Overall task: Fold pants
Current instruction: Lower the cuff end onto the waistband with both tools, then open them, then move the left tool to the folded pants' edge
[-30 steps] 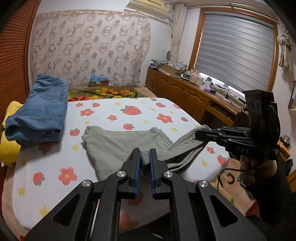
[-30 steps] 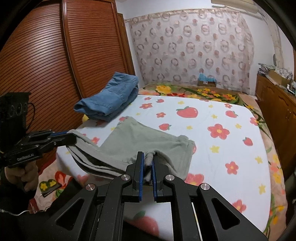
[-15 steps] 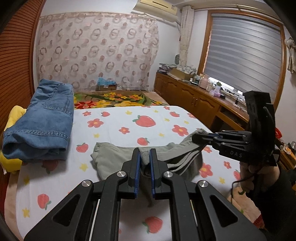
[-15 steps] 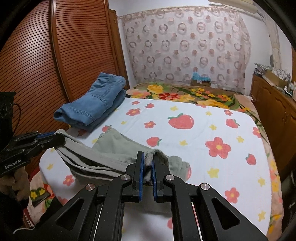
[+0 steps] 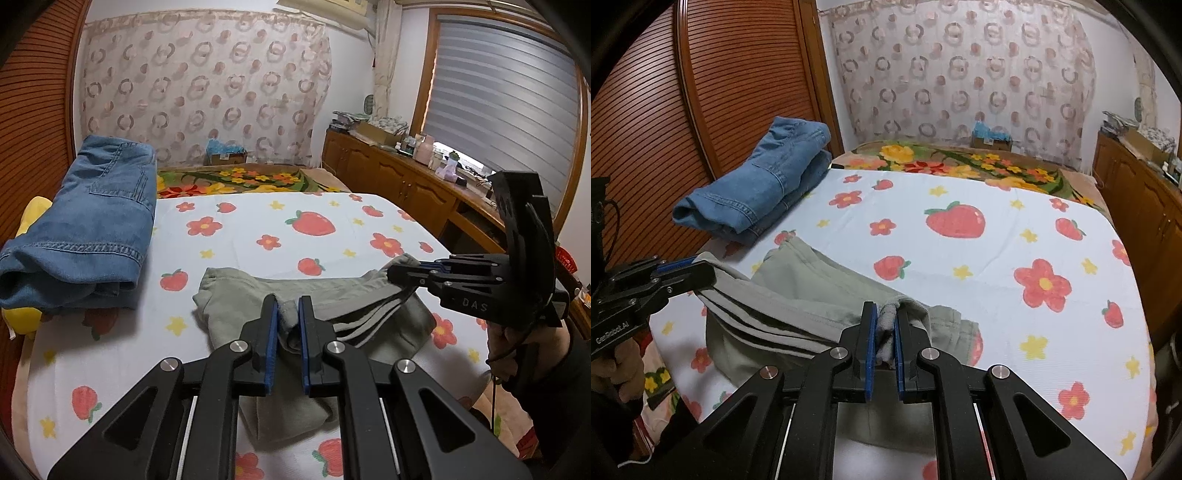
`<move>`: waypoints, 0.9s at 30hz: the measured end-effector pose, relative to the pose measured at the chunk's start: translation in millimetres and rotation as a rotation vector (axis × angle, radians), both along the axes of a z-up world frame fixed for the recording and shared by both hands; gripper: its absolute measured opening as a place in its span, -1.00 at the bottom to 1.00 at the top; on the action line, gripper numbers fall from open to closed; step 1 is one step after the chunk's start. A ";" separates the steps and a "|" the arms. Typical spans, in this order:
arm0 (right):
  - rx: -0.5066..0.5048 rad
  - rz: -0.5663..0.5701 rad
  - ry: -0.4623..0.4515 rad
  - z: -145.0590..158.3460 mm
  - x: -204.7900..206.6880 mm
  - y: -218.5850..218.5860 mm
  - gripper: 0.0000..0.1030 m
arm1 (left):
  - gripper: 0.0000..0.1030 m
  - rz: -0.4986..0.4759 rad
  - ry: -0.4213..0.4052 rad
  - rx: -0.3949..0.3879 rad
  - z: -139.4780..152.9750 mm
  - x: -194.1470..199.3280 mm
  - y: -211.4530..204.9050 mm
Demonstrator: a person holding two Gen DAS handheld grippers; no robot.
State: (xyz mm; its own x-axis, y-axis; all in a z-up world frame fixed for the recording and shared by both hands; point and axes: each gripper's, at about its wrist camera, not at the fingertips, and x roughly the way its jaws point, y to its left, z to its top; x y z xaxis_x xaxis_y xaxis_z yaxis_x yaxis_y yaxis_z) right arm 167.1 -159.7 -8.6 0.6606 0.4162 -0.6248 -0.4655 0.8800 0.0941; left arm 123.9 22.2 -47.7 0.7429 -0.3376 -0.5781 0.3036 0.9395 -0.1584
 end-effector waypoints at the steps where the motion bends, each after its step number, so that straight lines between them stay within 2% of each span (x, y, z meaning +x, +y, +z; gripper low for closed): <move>1: -0.002 0.000 -0.001 -0.3 0.5 0.1 -0.86 | -0.79 0.000 0.000 0.001 0.0 -1.0 -0.6; 2: -0.001 -0.001 -0.004 -0.1 0.4 0.2 -0.85 | -0.79 0.001 -0.002 0.001 0.3 -2.3 -0.9; 3: 0.000 -0.001 -0.007 0.4 0.0 -0.1 -0.73 | -0.75 0.002 -0.001 0.000 0.0 -0.8 -0.5; 4: -0.001 -0.003 -0.014 0.8 -0.8 -0.5 -0.68 | -0.66 0.004 0.000 0.002 0.1 -1.0 -0.7; 6: -0.014 -0.019 -0.031 1.5 -1.7 -1.8 -0.36 | -0.47 0.006 -0.002 0.001 0.5 -2.0 0.1; 8: -0.025 -0.036 -0.041 1.9 -3.0 -4.8 -0.29 | -0.32 0.008 -0.008 0.004 0.1 -4.6 1.1; 12: -0.033 -0.038 -0.046 1.1 -11.6 -13.8 -0.27 | 0.45 -0.004 0.004 -0.003 -4.7 -7.3 4.1; 13: -0.035 -0.039 -0.042 -1.1 -14.0 -16.8 -0.26 | 0.51 -0.003 0.009 -0.004 -7.3 -7.7 4.8; 27: -0.102 -0.007 0.092 -43.3 -20.6 -30.6 -0.18 | 0.51 0.040 0.146 0.071 -52.2 2.3 11.6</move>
